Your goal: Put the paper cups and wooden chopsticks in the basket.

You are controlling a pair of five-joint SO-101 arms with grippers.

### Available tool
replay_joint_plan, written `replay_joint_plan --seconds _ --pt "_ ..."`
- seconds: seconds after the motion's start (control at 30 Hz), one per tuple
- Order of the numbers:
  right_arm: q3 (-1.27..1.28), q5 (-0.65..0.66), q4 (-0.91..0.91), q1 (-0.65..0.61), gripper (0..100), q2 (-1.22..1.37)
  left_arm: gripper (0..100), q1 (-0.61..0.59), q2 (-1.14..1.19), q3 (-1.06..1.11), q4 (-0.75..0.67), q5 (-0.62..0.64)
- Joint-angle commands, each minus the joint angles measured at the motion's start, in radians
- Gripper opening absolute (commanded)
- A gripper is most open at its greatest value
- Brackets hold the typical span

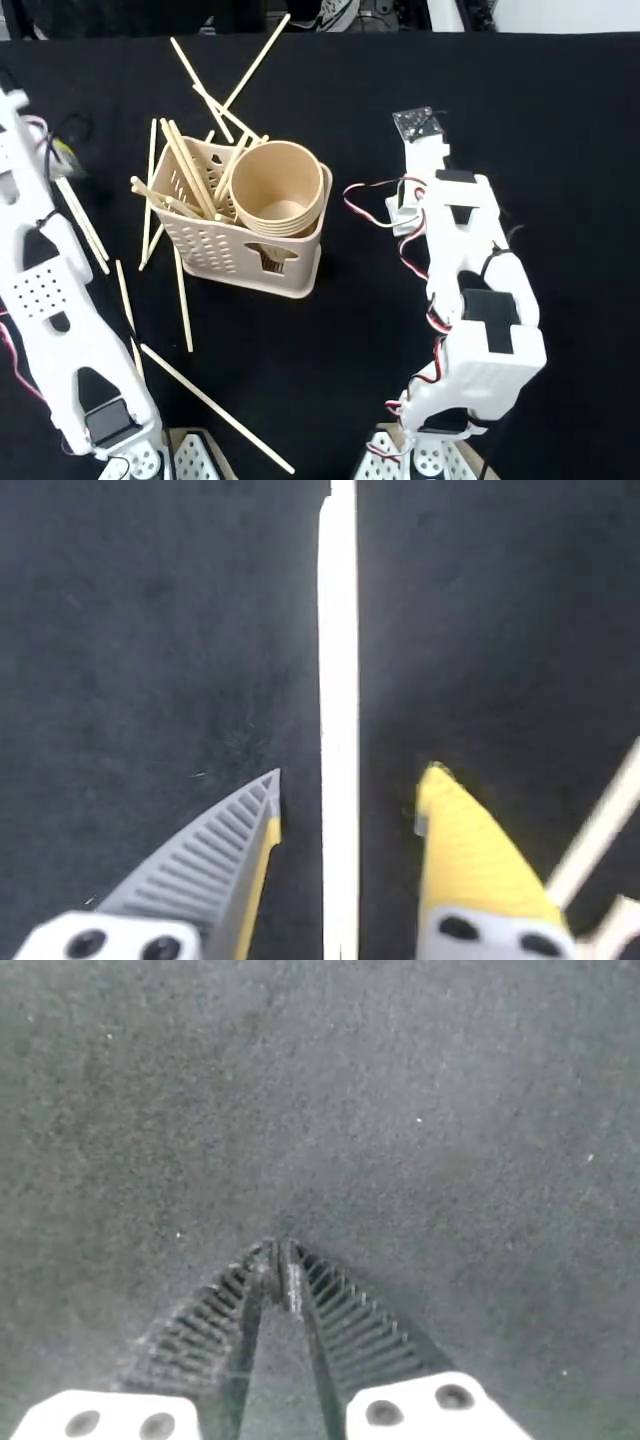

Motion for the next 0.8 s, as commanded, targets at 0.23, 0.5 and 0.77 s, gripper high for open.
replay_joint_plan --seconds 0.23,0.5,0.77 --pt "-0.001 0.006 -0.014 -0.012 1.2 -0.005 2 -0.002 0.229 -0.041 -0.058 0.060" --pt "-0.001 0.006 -0.014 -0.012 1.2 -0.005 3 0.012 0.212 -0.435 0.176 0.130" --pt "-0.001 0.006 -0.014 -0.012 1.2 -0.005 3 0.051 -0.138 -0.343 0.175 0.133"
